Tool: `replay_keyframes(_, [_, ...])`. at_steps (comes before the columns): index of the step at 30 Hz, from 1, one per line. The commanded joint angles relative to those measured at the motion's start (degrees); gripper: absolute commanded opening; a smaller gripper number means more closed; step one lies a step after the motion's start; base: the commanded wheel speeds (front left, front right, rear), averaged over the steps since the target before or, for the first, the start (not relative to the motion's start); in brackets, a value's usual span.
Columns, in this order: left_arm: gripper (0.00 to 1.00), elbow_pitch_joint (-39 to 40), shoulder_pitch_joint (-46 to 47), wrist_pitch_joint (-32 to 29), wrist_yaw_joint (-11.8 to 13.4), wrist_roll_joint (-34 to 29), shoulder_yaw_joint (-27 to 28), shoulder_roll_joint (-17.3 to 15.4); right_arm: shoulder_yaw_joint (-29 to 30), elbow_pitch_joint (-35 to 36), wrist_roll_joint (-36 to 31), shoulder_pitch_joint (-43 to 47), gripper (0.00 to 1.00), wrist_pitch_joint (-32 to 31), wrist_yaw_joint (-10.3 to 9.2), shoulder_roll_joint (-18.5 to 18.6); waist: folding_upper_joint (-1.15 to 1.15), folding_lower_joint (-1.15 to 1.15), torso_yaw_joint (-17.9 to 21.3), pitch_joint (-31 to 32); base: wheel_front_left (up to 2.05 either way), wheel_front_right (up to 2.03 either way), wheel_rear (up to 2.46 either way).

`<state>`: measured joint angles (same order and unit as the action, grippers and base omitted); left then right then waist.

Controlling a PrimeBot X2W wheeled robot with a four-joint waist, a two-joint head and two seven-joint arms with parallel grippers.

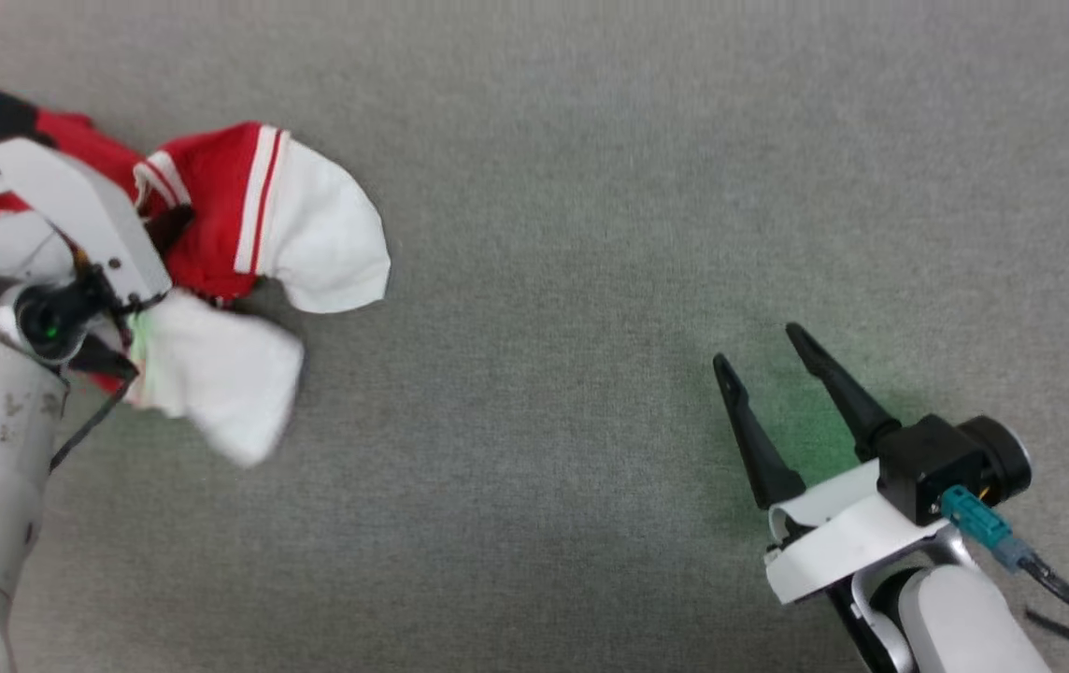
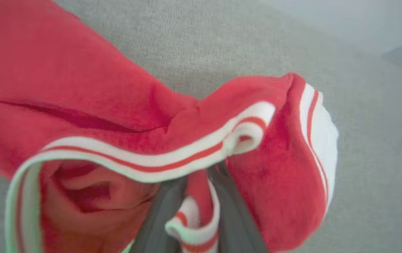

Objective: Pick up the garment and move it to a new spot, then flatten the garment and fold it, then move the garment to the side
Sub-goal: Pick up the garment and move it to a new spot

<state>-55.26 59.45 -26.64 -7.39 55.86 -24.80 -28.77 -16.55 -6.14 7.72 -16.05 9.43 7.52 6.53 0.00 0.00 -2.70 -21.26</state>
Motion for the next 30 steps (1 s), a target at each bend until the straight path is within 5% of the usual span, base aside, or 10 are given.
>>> replay_keyframes(1, [0.0,0.66,-0.45,-0.05,-0.17,0.81,-0.2,-0.32,0.17,-0.31,0.36,0.93,1.0,0.28,-0.06,-0.35,0.0,0.0,-0.19,3.66,0.0,0.0,0.0])
replay_keyframes(18, [0.0,19.82,3.72,-7.2,-0.17,8.08,-10.41,7.41,3.35,-1.63,2.41,4.96,1.0,3.49,-0.06,-2.83,0.0,0.0,6.6,7.64,0.0,0.0,0.0])
replay_keyframes(30, [0.0,15.44,4.91,-10.11,0.51,4.71,-16.93,13.32,3.15,-2.51,5.38,2.09,1.0,5.59,-0.06,-3.68,0.0,0.0,16.03,1.38,0.0,0.0,0.0])
